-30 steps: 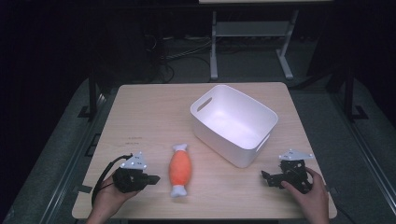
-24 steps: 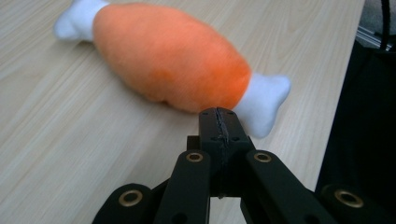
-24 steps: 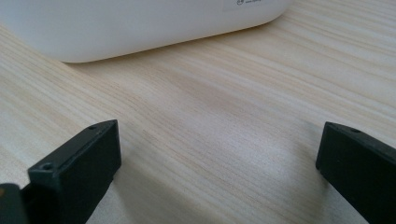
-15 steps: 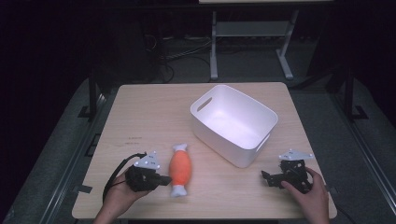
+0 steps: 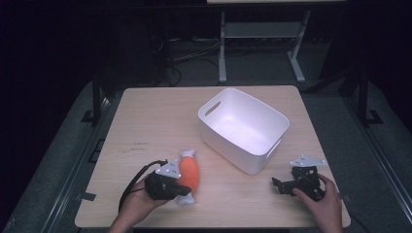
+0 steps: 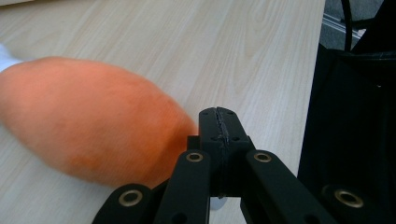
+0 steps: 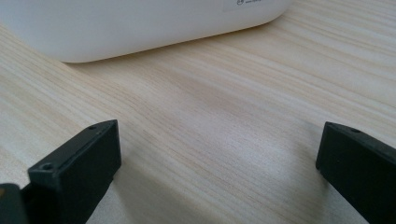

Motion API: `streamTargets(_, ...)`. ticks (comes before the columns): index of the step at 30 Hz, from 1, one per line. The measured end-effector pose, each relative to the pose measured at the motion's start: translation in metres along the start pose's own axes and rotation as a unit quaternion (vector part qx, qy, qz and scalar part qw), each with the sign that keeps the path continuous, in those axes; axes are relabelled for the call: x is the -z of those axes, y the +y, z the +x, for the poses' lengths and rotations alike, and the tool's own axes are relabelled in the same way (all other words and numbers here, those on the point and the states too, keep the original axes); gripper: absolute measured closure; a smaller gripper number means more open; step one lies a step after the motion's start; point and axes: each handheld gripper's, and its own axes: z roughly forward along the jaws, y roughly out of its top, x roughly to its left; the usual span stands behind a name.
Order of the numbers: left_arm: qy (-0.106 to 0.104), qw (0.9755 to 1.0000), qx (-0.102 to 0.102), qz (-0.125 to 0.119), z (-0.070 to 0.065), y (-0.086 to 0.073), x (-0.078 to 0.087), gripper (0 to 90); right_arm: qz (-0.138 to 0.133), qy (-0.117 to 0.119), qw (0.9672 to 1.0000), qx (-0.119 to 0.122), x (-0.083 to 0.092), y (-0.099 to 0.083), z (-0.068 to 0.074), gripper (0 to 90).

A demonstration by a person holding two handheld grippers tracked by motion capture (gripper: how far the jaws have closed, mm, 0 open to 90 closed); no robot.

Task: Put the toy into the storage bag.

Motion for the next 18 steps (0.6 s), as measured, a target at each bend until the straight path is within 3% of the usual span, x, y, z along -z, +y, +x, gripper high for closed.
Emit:
streamTargets(10,-0.009,0.9999,-0.001,0.010,-0.002,0.002,-0.016,89.8,0.000,0.000,1.0000,0.000,0.000,0.000,0.000,0.0)
streamTargets(18,-0.009,0.9998,0.006,0.018,0.000,-0.003,-0.016,89.8,0.000,0.000,1.0000,0.000,0.000,0.000,0.000,0.0)
